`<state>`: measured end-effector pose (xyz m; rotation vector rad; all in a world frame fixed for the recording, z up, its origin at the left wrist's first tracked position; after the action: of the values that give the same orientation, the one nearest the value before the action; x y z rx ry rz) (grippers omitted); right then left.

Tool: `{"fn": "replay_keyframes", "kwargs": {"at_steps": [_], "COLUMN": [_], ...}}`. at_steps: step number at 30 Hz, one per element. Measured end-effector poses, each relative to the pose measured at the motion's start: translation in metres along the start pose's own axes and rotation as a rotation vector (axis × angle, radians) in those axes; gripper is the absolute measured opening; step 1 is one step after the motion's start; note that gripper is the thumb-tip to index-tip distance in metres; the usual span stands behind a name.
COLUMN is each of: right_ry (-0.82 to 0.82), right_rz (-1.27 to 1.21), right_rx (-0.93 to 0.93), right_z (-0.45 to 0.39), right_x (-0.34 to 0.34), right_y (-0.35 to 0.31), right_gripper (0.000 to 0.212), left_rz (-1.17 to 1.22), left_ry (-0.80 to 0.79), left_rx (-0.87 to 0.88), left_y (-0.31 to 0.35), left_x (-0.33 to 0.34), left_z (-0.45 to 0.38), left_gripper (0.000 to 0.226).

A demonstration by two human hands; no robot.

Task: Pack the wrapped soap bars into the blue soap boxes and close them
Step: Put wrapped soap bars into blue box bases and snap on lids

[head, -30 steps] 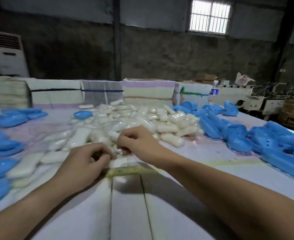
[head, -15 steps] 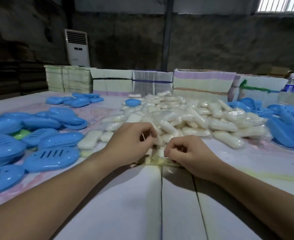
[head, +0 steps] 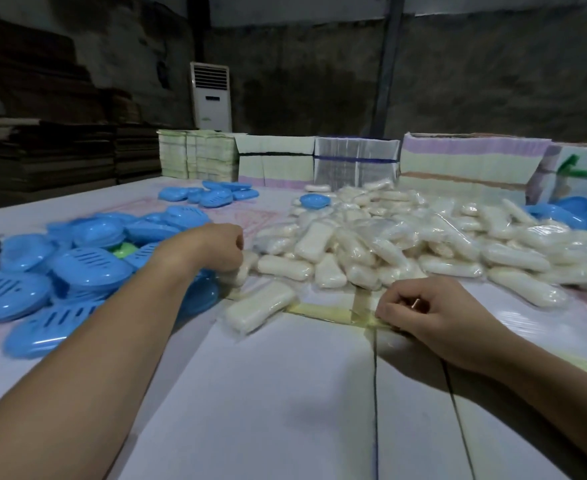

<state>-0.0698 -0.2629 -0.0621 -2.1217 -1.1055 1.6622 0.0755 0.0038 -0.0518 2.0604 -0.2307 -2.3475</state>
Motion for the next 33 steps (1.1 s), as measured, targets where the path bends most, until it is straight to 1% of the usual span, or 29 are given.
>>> {"fn": "replay_keyframes", "kwargs": {"at_steps": [5,8,11,15,18,21,24,26,27,29,31,33], "right_ry": [-0.003,-0.008,-0.009,-0.004,0.009,0.068,0.209,0.319,0.347,0.31,0.231,0.21], "right_rz": [0.011,0.01,0.012,0.003,-0.007,-0.034,-0.099,-0.133,-0.151,-0.16,-0.127,-0.143], "right_rx": [0.004,-0.004,-0.014,-0.016,-0.015,-0.004,0.034,0.052,0.068,0.112,0.14,0.143], "right_z": [-0.001,-0.001,-0.001,0.0,0.0,0.0,-0.001,0.0,0.0,-0.001,-0.001,0.0], "right_x": [0.001,0.002,0.002,0.002,0.001,-0.004,-0.017,-0.029,-0.032,-0.032,-0.026,-0.026], "right_y": [0.001,0.001,0.001,0.001,0.0,0.002,0.008,0.013,0.015,0.019,0.022,0.021], "right_gripper": [0.016,0.014,0.012,0.011,0.012,0.014,0.016,0.018,0.019,0.018,0.015,0.017], "left_rz": [-0.025,-0.025,-0.001,0.083,0.148,0.241,0.356,0.409,0.451,0.507,0.488,0.447], "left_ry": [-0.002,0.027,0.129,0.345,0.454,0.495,0.448,0.403,0.381,0.333,0.269,0.198], "left_rx": [0.002,0.001,0.013,0.047,0.197,0.468,0.767,0.927,0.979,1.042,1.07,1.081], "left_y": [-0.003,-0.006,-0.004,0.014,0.049,0.091,0.123,0.141,0.147,0.157,0.164,0.167], "left_x": [0.0,-0.001,-0.005,-0.021,-0.028,-0.02,-0.009,-0.002,0.002,0.011,0.023,0.033], "left_z": [0.001,0.001,0.004,0.021,0.043,0.072,0.099,0.113,0.118,0.122,0.121,0.117], "left_gripper": [0.038,0.035,0.031,0.03,0.032,0.032,0.027,0.024,0.023,0.021,0.018,0.022]}}
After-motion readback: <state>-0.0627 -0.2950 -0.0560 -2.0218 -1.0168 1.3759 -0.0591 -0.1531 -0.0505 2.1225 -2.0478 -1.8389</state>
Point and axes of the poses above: each hand's wrist, its own z-axis away from the middle knuckle, its own x-axis out of the palm, y = z × x, the point moved 7 cm from there along -z, towards the middle knuckle, and after that the axes turned 3 degrees about -y, right-handed, at the moved point
